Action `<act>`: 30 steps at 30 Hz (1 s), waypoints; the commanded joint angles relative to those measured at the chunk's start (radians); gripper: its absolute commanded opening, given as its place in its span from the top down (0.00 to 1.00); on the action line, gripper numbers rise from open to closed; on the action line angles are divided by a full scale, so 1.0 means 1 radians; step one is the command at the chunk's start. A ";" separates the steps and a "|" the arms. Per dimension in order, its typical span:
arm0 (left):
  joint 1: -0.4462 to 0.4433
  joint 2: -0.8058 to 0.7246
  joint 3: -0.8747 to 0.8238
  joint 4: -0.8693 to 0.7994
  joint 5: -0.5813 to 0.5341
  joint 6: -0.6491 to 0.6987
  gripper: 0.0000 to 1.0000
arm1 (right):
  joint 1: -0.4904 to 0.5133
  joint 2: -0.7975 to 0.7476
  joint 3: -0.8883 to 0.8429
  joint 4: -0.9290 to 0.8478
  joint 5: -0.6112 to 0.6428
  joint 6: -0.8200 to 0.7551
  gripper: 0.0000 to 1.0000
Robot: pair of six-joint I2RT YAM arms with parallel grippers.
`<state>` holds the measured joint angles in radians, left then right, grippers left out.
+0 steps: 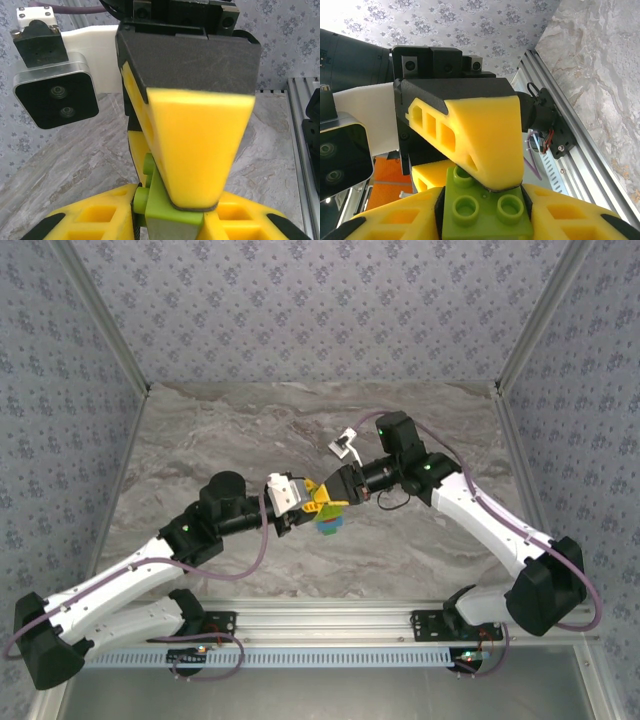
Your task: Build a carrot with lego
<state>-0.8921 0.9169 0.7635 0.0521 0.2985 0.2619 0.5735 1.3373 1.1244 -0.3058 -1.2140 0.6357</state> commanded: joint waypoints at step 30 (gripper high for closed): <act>-0.008 -0.024 0.010 -0.007 0.025 0.013 0.70 | 0.015 -0.026 -0.012 0.025 -0.003 0.002 0.57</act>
<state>-0.8925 0.9161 0.7635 0.0448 0.3103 0.2653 0.5777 1.3293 1.1168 -0.2600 -1.1927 0.6472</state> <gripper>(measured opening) 0.303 0.434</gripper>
